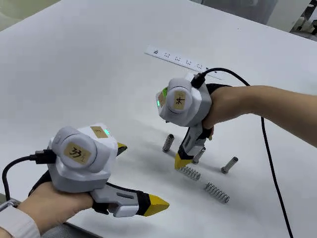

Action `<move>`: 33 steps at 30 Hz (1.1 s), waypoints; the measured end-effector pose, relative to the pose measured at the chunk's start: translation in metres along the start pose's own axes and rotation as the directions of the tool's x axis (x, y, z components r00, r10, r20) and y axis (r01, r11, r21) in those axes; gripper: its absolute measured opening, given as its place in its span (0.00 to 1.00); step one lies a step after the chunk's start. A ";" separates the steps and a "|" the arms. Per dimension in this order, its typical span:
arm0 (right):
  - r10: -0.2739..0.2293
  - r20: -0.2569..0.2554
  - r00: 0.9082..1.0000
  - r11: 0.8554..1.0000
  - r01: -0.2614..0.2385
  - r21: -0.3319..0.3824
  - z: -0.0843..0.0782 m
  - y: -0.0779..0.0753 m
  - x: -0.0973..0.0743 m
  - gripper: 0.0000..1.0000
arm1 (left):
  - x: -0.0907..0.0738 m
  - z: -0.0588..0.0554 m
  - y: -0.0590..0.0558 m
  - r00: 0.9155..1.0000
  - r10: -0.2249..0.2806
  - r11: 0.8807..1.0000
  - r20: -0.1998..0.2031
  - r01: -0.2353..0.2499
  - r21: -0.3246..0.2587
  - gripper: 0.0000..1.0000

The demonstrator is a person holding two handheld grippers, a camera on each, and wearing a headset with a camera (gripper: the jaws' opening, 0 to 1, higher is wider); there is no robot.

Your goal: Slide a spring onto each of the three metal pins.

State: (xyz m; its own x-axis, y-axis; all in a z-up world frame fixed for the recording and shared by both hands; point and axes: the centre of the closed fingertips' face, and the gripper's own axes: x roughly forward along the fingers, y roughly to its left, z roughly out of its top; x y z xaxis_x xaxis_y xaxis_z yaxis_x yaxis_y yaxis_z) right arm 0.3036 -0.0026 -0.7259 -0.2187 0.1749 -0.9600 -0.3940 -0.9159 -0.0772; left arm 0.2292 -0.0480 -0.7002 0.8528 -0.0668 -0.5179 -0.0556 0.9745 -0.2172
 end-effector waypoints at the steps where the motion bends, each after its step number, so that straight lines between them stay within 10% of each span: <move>1: -0.003 0.021 1.000 1.000 0.002 0.027 0.000 0.001 0.000 0.87 | 0.000 0.000 0.000 1.000 0.000 1.000 0.001 0.000 -0.001 0.95; 14: -0.119 0.159 0.980 0.966 0.078 0.245 -0.018 0.019 -0.028 0.99 | 0.000 0.004 -0.003 1.000 -0.010 1.000 0.019 0.010 0.005 0.95; 33: -0.346 0.265 0.900 0.841 0.173 0.512 -0.050 0.057 -0.075 0.99 | 0.003 0.006 -0.011 0.999 -0.039 0.999 0.015 0.038 0.012 0.93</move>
State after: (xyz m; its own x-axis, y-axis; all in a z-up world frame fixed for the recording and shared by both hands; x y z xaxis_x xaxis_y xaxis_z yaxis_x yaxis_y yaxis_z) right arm 0.3426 -0.0860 -0.6715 -0.2966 0.5702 -0.7661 -0.8265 -0.5551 -0.0932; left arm 0.2351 -0.0580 -0.6943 0.8622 -0.1010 -0.4963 -0.0164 0.9738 -0.2266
